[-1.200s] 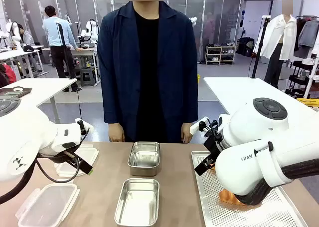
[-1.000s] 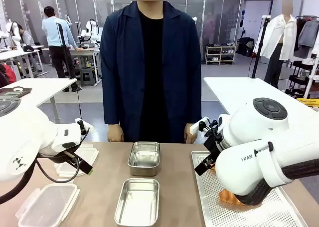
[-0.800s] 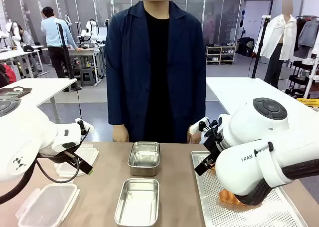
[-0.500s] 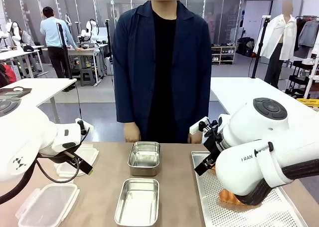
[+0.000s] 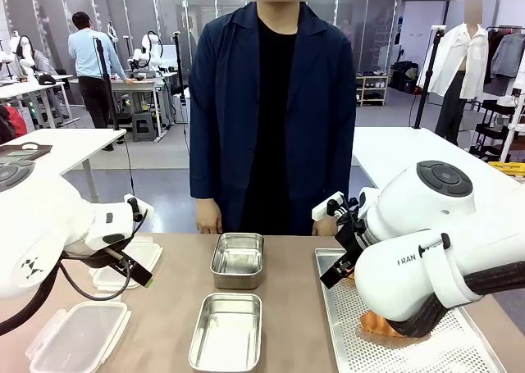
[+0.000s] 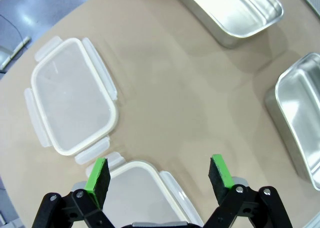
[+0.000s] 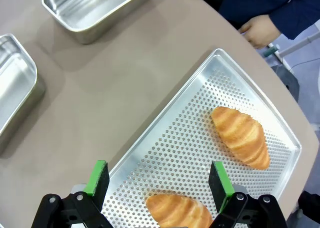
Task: Place the bread into the airtight container.
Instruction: Pick up a Butter Roll and place it into an empty Airtight Container.
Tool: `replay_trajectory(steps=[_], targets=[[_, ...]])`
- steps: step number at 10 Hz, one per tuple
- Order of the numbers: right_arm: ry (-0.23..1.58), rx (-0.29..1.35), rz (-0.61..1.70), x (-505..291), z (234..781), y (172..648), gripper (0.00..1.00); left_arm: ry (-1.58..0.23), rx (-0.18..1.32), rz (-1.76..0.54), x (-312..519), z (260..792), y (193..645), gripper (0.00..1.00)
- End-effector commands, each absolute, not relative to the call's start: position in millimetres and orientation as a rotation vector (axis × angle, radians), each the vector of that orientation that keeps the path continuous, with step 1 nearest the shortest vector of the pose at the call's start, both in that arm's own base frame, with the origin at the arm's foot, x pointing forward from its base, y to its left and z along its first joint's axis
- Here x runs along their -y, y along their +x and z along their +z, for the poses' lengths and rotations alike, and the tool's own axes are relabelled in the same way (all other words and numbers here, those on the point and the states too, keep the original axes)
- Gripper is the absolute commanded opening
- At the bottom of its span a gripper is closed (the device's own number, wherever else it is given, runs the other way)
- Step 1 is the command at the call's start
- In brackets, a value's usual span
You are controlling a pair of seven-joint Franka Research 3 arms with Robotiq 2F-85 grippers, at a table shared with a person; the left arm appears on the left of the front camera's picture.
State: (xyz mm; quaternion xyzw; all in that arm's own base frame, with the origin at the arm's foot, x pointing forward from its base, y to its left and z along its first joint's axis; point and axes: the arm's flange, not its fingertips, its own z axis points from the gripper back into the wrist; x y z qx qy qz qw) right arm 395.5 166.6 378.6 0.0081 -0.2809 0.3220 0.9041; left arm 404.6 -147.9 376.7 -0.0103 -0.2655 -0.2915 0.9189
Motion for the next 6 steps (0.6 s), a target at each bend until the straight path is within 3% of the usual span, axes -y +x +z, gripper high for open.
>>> replay_trajectory(steps=[1, 4, 6], targets=[[0.026, 0.608, 0.633, -160.8, 437.6, 403.5, 1.0, 0.014, 0.517, -0.575, 142.3, 428.8, 415.9, 1.0], [0.001, 0.638, 0.711, -121.2, 567.8, 389.7, 1.0, -0.053, 0.486, -0.641, 114.5, 563.2, 411.4, 1.0], [0.009, 0.623, 0.737, -81.7, 655.0, 355.5, 1.0, -0.103, 0.513, -0.635, 81.2, 665.9, 383.0, 1.0]])
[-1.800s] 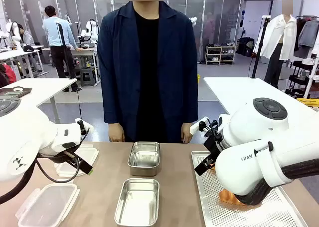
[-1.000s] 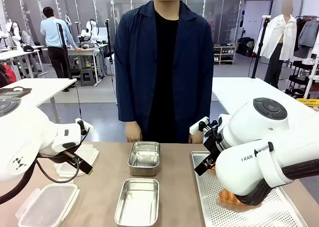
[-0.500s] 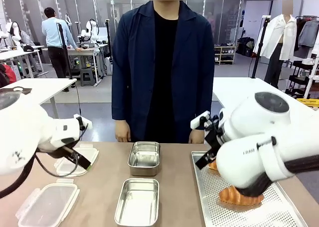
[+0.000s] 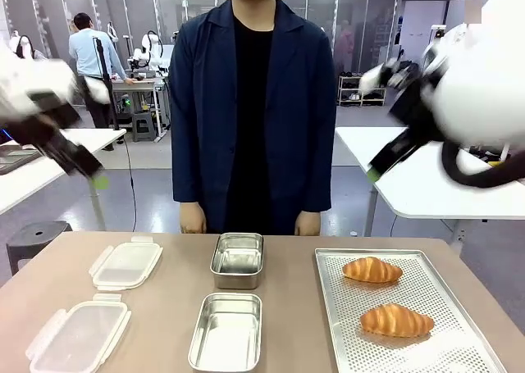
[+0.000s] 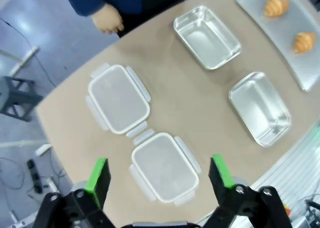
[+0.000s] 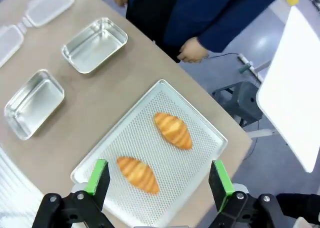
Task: Place the bread into the airtight container.
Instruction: Pick up a Butter Roll and place it into an empty Airtight Container.
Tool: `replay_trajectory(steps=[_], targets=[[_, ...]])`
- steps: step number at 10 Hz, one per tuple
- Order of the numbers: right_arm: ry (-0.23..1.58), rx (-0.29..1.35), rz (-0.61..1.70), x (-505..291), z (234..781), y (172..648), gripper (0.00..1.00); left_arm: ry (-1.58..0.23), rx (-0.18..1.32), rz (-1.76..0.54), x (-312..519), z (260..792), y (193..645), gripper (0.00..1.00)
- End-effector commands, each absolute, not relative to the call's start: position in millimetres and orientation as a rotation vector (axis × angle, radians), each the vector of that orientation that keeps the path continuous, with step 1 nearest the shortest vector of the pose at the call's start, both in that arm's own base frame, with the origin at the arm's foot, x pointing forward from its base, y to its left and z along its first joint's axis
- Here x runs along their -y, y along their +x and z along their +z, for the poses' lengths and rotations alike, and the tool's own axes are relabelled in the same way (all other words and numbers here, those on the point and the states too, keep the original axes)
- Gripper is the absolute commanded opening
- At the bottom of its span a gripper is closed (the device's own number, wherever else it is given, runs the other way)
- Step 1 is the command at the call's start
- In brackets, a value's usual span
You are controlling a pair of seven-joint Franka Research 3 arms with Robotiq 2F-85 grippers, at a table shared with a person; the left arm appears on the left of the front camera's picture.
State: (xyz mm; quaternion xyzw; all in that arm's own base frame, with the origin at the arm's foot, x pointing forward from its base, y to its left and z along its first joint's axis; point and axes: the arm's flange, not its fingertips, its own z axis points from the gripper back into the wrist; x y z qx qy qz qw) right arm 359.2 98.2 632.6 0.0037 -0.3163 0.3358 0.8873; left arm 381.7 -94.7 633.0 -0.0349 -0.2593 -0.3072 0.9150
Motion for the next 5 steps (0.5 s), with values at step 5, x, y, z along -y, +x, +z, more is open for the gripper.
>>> replay_trajectory(steps=[5], targets=[[0.083, 0.625, 0.673, 10.7, 764.9, 221.0, 1.0, -0.246, 0.553, -0.597, -26.3, 803.0, 254.1, 1.0]])
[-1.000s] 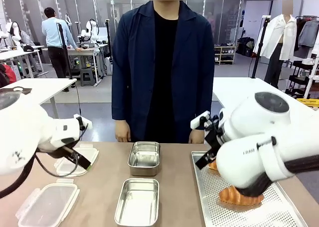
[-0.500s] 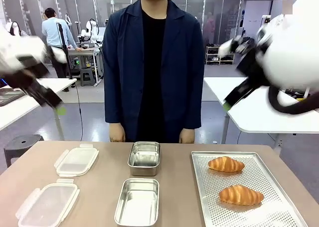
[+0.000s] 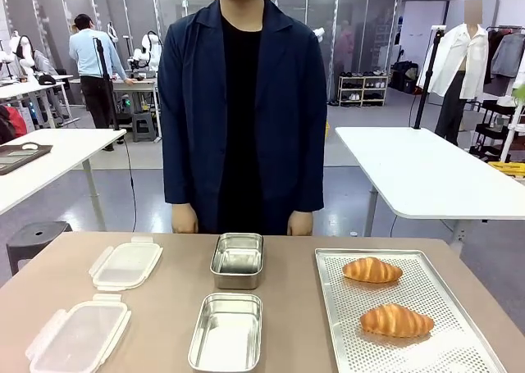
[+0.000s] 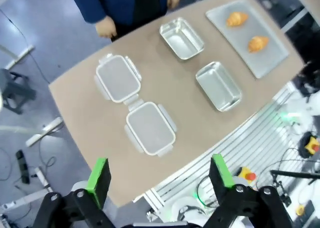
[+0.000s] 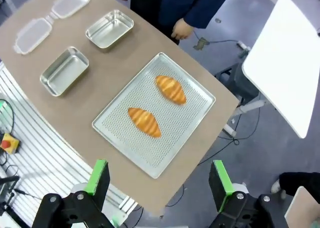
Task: Place the bread into the airtight container.
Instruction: Pick up a Butter Roll and place it into an empty Airtight Container.
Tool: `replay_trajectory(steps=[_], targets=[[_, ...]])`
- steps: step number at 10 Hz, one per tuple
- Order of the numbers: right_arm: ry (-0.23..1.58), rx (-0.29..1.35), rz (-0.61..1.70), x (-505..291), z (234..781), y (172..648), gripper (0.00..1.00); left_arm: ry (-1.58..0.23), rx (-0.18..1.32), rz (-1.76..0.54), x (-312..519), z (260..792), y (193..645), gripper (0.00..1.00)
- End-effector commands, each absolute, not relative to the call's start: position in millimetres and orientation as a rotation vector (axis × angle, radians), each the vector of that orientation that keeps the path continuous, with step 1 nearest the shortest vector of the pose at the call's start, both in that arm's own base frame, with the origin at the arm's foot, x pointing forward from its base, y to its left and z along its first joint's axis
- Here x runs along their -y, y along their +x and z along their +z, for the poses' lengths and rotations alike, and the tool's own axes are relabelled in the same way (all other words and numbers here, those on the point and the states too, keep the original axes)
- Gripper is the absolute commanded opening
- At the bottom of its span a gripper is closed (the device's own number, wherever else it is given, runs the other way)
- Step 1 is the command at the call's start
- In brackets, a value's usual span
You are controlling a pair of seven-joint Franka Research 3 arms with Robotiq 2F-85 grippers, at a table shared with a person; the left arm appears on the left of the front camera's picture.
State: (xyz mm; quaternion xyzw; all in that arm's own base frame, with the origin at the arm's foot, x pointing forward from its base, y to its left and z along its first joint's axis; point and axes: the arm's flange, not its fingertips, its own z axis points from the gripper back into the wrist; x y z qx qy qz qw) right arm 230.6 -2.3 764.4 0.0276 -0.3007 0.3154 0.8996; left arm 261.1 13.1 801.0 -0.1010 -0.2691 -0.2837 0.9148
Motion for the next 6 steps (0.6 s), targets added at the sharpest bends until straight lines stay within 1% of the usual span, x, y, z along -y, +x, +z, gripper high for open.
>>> replay_trajectory(steps=[1, 4, 5, 6], targets=[[0.089, 0.644, 0.662, 25.2, 772.5, 200.3, 1.0, -0.268, 0.603, -0.568, -45.9, 808.8, 236.7, 1.0], [0.06, 0.671, 0.621, 59.4, 794.1, 148.8, 1.0, -0.262, 0.683, -0.485, -78.6, 826.3, 193.4, 1.0], [0.049, 0.641, 0.625, 61.9, 789.8, 145.4, 1.0, -0.271, 0.685, -0.48, -80.9, 826.3, 185.9, 1.0], [0.075, 0.641, 0.591, 61.3, 784.4, 150.4, 1.0, -0.294, 0.683, -0.461, -80.6, 822.3, 186.3, 1.0]])
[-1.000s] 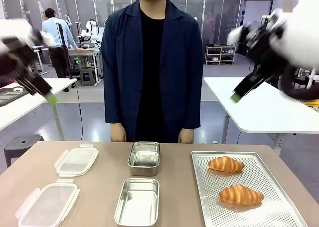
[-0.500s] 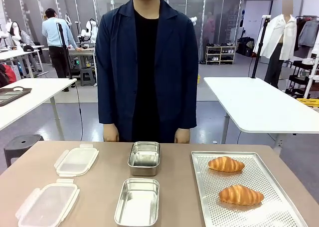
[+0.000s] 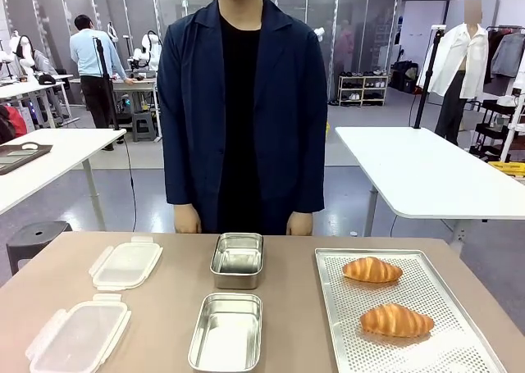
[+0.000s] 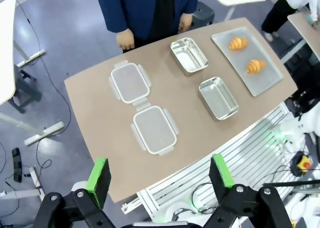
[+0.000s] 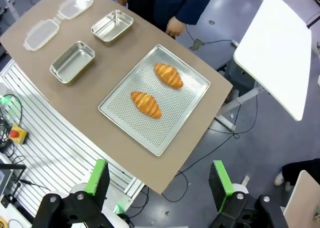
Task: Place the bread into the airtight container.
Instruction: Pick up a Butter Roll and place it into an empty Airtight Container.
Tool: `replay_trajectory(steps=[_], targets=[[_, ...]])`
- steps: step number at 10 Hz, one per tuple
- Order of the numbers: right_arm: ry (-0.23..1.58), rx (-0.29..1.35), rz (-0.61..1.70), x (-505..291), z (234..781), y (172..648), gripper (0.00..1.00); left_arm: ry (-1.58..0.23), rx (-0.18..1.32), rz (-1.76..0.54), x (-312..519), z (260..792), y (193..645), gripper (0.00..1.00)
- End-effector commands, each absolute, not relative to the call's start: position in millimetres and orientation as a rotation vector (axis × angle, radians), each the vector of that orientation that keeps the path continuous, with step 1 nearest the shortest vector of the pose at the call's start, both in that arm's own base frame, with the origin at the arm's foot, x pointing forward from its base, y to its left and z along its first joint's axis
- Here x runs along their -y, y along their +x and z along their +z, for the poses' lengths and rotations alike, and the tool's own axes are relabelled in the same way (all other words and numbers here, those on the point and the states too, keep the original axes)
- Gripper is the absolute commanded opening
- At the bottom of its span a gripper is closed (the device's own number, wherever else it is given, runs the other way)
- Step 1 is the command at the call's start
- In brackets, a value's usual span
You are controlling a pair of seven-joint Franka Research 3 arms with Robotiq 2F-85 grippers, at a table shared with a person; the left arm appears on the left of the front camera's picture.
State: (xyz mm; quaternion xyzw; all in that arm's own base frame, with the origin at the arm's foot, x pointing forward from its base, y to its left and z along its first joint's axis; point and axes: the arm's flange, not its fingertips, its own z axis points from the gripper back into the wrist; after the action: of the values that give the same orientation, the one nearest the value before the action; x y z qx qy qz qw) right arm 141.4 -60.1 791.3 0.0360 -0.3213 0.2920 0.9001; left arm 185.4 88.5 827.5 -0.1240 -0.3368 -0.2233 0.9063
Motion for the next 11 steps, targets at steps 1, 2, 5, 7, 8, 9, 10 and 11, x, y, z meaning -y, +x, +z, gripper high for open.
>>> replay_trajectory(steps=[1, 2, 5, 7, 8, 9, 10, 11], targets=[[0.073, 0.675, 0.613, 57.2, 793.2, 142.2, 1.0, -0.252, 0.683, -0.468, -87.0, 825.6, 191.7, 1.0], [0.073, 0.675, 0.613, 57.2, 793.2, 142.2, 1.0, -0.252, 0.683, -0.468, -87.0, 825.6, 191.7, 1.0], [0.073, 0.665, 0.605, 58.8, 791.5, 141.9, 1.0, -0.252, 0.683, -0.468, -87.0, 825.6, 191.7, 1.0], [-0.115, 0.527, 1.035, 36.4, 795.2, 146.8, 1.0, -0.252, 0.683, -0.468, -87.0, 825.6, 191.7, 1.0], [-0.138, 0.421, 1.116, 19.8, 784.1, 164.6, 1.0, -0.252, 0.683, -0.468, -87.0, 825.6, 191.7, 1.0], [-0.079, 0.343, 1.185, 3.6, 766.6, 186.9, 1.0, -0.252, 0.683, -0.468, -87.0, 825.6, 191.7, 1.0], [-0.059, 0.294, 1.188, -4.3, 743.7, 209.9, 1.0, -0.252, 0.683, -0.468, -87.0, 825.6, 191.7, 1.0], [-0.055, 0.27, 1.208, -10.0, 714.2, 225.3, 1.0, -0.252, 0.683, -0.468, -87.0, 825.6, 191.7, 1.0]])
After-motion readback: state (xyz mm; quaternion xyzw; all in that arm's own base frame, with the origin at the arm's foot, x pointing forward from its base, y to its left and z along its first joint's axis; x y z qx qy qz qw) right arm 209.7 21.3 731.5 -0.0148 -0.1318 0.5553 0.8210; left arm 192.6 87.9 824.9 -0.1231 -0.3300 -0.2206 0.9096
